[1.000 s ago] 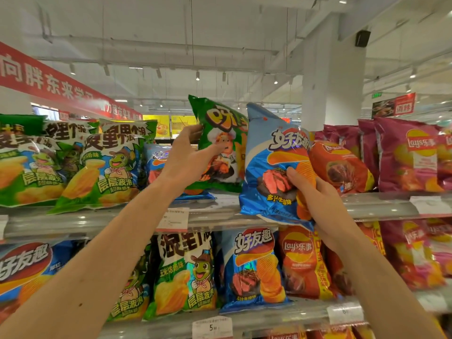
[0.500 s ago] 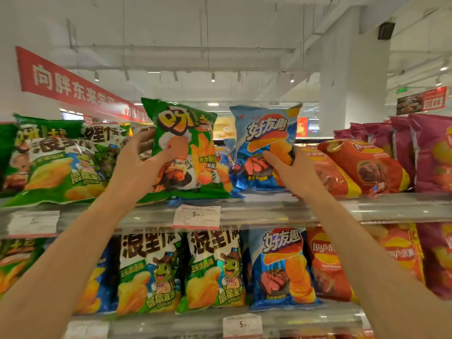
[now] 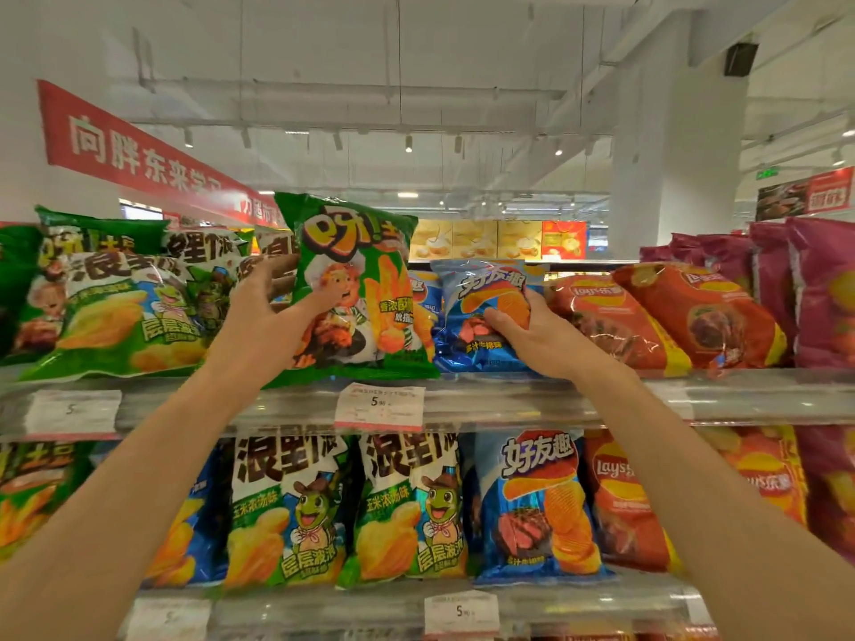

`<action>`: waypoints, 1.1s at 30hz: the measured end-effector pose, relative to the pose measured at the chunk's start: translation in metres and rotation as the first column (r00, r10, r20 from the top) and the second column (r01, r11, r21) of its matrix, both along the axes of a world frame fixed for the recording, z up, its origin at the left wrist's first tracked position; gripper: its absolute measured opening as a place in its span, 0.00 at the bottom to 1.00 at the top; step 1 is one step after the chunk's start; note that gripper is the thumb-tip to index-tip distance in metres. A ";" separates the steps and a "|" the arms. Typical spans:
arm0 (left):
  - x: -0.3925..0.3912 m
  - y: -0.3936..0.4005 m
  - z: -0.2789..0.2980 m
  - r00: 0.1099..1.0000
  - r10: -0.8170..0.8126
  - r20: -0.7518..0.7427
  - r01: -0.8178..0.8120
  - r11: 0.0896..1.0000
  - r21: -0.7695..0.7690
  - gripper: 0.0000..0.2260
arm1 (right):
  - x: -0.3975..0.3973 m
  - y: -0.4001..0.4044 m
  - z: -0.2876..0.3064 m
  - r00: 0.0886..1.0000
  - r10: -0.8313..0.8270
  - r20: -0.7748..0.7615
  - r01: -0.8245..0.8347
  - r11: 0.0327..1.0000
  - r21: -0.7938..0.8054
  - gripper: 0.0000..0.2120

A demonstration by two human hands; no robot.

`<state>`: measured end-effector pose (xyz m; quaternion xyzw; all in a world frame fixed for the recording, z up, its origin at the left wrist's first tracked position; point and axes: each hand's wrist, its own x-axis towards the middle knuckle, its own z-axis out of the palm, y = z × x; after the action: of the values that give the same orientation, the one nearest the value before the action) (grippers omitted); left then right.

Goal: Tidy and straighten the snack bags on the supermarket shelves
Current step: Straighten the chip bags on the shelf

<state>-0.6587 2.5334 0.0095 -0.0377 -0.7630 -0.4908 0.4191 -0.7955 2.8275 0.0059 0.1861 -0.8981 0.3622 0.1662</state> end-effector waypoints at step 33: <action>0.038 0.031 -0.055 0.999 0.007 0.050 -0.016 0.982 0.190 0.43 | 0.078 0.009 -0.055 0.940 0.113 -0.321 -0.240 0.889 -0.390 0.09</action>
<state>-0.6208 2.5642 -0.0454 0.0191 -0.7227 -0.5599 0.4047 -0.7176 2.8365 -0.0487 0.2781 -0.7431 0.5306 0.2981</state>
